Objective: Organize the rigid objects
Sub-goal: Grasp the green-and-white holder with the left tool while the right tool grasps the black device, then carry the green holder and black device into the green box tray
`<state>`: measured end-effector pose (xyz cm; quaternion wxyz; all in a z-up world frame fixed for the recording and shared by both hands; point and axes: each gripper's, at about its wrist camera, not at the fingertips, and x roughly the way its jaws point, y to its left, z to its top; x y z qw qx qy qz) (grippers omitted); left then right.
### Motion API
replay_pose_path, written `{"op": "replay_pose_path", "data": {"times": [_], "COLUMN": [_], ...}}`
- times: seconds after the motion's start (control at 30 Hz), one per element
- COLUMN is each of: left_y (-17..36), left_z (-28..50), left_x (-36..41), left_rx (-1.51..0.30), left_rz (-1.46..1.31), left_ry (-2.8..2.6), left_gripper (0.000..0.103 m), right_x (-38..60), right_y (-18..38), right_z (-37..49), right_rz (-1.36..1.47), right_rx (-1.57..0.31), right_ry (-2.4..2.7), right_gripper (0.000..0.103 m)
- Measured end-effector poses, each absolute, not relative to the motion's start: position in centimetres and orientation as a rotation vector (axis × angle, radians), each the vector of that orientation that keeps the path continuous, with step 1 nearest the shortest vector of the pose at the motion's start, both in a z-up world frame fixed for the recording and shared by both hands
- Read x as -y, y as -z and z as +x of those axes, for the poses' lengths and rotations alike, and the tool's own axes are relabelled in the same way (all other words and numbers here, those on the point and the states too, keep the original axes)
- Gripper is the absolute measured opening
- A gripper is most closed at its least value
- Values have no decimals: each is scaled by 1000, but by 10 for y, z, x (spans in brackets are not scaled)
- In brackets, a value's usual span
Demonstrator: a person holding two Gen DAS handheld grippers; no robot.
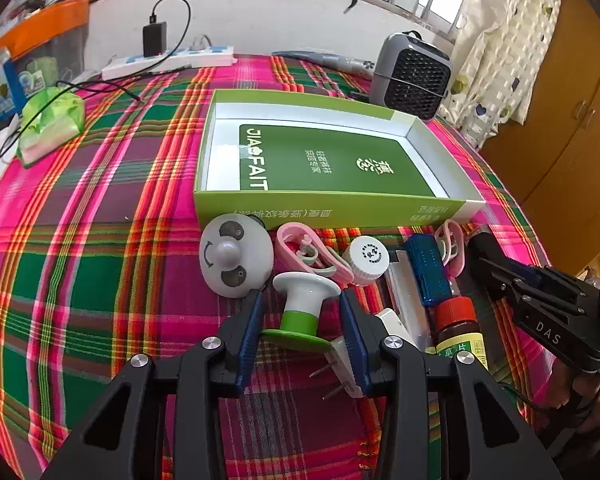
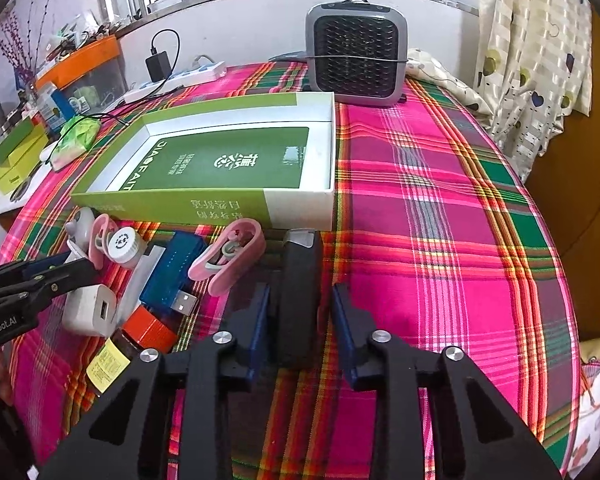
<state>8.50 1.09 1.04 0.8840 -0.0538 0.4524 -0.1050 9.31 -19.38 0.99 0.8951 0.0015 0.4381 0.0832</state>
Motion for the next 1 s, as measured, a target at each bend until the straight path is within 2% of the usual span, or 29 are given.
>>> {"op": "replay_pose_path", "data": {"times": [0.03,0.47,1.0], "left_y": [-10,-22,-62], "left_z": [85,82,100], "left_x": [-11,-13,-17], "left_rx": [-942,-924,-848], "left_rz": [-111,-118,-107], "left_ry": [218,222,226], "left_gripper": [38,38,38], "right_x": [193,190,187], "right_y": [-10,-14,-50], "right_z": [93,88,96], "right_rz": [3,-14,-33], "right_rx": [-908,-896,-828], "right_ry": [-175,-188,-200], "right_gripper": [26,25,25]}}
